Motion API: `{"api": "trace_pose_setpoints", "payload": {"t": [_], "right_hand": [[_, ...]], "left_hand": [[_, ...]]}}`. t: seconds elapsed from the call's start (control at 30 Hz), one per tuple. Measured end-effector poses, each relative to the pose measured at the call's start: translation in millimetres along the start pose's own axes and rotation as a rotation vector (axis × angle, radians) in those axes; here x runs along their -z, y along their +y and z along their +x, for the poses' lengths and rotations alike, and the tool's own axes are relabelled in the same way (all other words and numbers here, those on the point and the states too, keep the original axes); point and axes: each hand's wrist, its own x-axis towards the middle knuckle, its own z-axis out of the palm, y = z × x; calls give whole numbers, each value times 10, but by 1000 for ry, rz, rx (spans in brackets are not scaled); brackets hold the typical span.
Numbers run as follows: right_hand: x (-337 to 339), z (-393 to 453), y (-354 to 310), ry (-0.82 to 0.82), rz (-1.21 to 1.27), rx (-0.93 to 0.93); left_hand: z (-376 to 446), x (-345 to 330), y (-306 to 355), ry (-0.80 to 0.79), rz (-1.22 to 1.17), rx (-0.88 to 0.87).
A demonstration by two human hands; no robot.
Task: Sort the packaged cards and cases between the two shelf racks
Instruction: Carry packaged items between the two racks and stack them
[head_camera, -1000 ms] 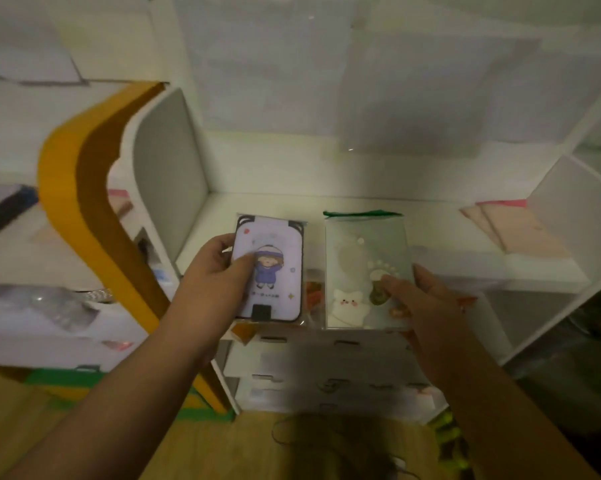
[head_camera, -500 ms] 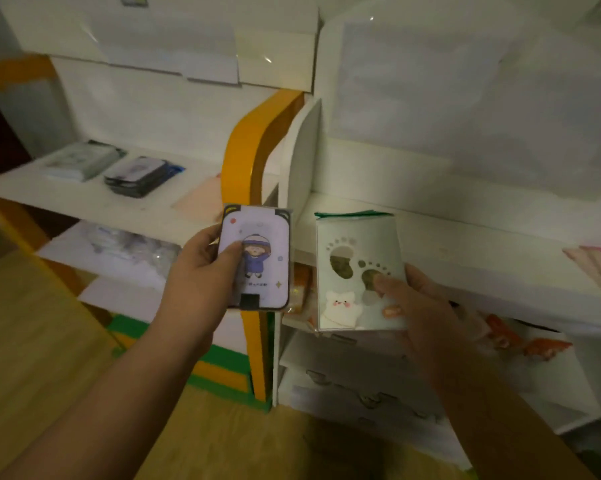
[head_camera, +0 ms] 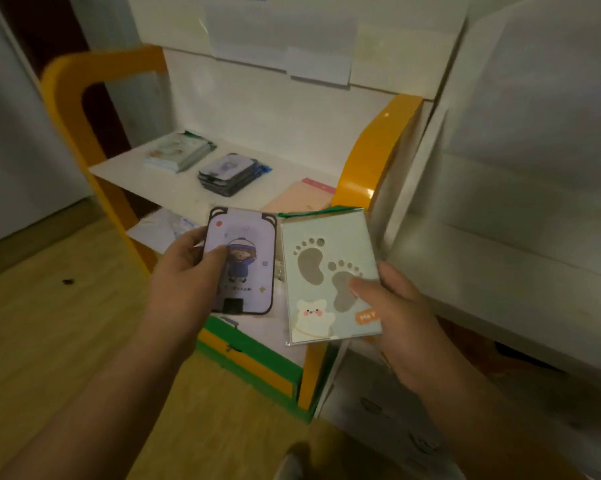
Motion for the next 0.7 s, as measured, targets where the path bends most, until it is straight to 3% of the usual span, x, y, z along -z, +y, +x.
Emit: {"api": "trace_pose_setpoints", "payload": {"t": [0.37,0.7], "right_hand": [[-835,1149,-117,-84,102,-33],[-1144,1858,-248,41,228,-67]], "left_hand": [[1058,295,2,112,85,31],[1737,394,34,113,89,45]]}}
